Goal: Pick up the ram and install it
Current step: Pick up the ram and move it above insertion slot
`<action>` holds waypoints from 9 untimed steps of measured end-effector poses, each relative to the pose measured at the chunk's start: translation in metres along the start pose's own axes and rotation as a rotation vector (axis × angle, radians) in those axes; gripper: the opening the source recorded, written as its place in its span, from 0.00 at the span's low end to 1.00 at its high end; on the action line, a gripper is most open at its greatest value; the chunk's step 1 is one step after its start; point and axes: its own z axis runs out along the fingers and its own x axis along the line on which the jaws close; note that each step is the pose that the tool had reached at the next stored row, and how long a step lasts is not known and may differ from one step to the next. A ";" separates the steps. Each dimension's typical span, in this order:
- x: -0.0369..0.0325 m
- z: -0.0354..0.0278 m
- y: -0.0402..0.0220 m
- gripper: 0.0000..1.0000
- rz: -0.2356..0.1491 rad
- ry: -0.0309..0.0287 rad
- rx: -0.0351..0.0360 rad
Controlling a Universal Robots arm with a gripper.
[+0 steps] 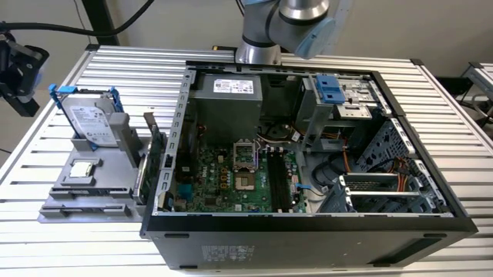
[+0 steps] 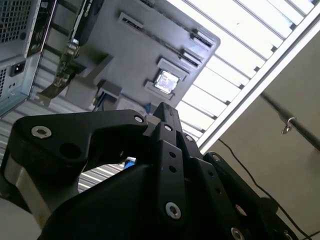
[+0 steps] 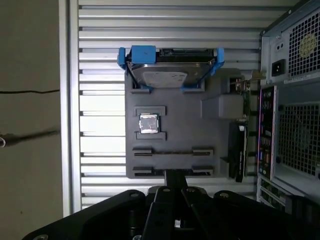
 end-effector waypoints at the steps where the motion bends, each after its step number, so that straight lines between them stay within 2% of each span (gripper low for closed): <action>1: -0.0001 -0.0001 -0.0023 0.00 0.000 0.0000 0.0001; 9: -0.0003 -0.0006 -0.0211 0.00 0.000 0.0000 0.0000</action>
